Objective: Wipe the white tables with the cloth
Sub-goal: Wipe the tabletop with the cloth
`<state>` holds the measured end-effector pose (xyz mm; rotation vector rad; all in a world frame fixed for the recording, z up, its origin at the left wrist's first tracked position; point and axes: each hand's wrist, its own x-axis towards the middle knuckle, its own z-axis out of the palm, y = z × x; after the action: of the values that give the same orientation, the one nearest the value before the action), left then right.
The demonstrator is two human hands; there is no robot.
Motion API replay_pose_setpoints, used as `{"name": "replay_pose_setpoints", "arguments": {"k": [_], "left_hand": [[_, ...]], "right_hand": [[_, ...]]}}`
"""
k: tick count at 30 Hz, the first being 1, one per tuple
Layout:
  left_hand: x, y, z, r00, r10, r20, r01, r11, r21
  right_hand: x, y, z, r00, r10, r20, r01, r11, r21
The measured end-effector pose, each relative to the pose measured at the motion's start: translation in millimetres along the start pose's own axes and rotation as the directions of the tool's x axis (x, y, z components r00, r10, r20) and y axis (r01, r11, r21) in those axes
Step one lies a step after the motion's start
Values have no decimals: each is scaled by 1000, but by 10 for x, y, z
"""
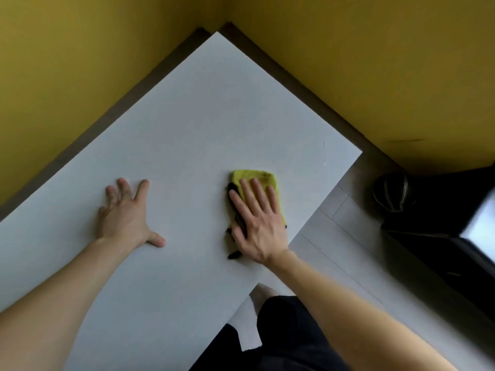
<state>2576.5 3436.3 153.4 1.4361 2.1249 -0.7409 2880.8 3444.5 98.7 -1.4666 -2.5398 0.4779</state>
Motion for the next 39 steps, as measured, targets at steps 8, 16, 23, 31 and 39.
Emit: {"name": "replay_pose_setpoints", "arguments": {"k": [8, 16, 23, 31, 39], "left_hand": [[-166, 795, -315, 998, 63, -19, -64, 996, -62], [-130, 1029, -217, 996, 60, -63, -59, 998, 14], [-113, 991, -204, 992, 68, -103, -65, 997, 31], [-84, 1010, -205, 993, 69, -94, -66, 997, 43], [-145, 1000, -237, 993, 65, -100, -63, 998, 31]], "right_hand": [[-99, 631, -97, 943, -319, 92, 315, 948, 54], [648, 1888, -610, 890, 417, -186, -435, 898, -67], [65, 303, -104, 1000, 5, -29, -4, 1000, 31], [204, 1395, -398, 982, 150, -111, -153, 988, -25], [424, 1048, -365, 901, 406, -155, -422, 902, -88]]}}
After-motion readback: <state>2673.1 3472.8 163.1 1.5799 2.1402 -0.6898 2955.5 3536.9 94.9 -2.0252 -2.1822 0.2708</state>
